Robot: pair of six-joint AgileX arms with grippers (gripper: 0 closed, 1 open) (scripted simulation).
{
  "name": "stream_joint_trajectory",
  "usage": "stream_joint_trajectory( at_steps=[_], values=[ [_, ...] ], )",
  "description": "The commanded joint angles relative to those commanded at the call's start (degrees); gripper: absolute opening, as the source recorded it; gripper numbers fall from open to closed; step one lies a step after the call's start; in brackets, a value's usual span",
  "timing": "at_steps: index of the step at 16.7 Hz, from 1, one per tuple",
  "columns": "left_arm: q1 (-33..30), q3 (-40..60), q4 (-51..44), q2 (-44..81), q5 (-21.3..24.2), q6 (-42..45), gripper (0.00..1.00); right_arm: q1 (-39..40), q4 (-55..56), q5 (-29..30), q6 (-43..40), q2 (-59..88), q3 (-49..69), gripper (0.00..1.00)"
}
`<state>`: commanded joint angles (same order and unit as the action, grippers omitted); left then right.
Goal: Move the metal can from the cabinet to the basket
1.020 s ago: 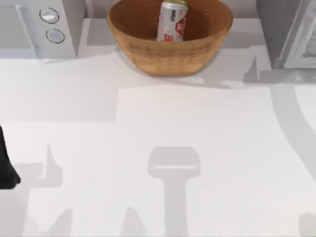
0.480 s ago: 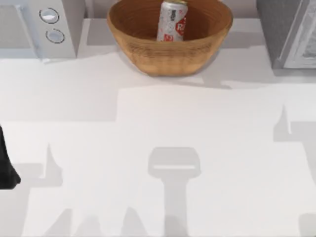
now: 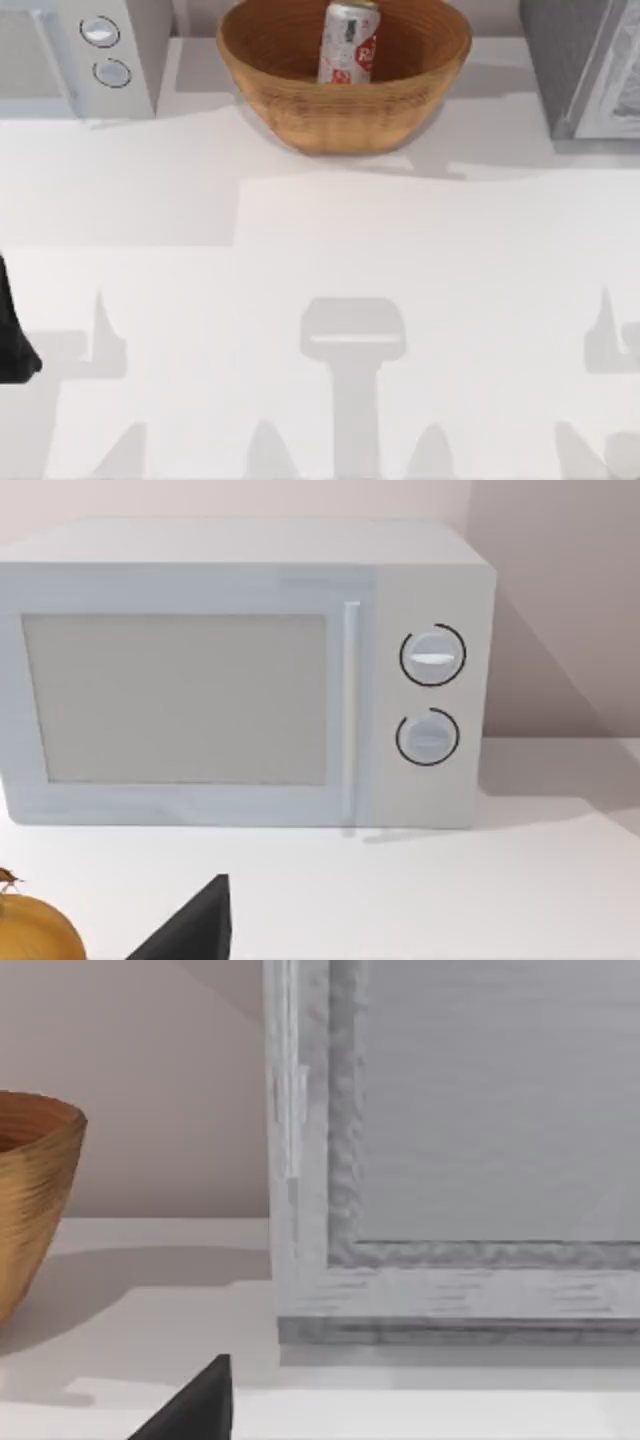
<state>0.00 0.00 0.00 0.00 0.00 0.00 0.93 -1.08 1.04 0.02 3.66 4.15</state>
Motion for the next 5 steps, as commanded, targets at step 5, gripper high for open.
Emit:
stream_joint_trajectory(
  at_steps=[5],
  values=[
    [0.0, 0.0, 0.0, 0.0, 0.0, 0.0, 1.0, -0.9, 1.1, -1.0, 0.0, -3.7, -4.1, 1.0]
  ],
)
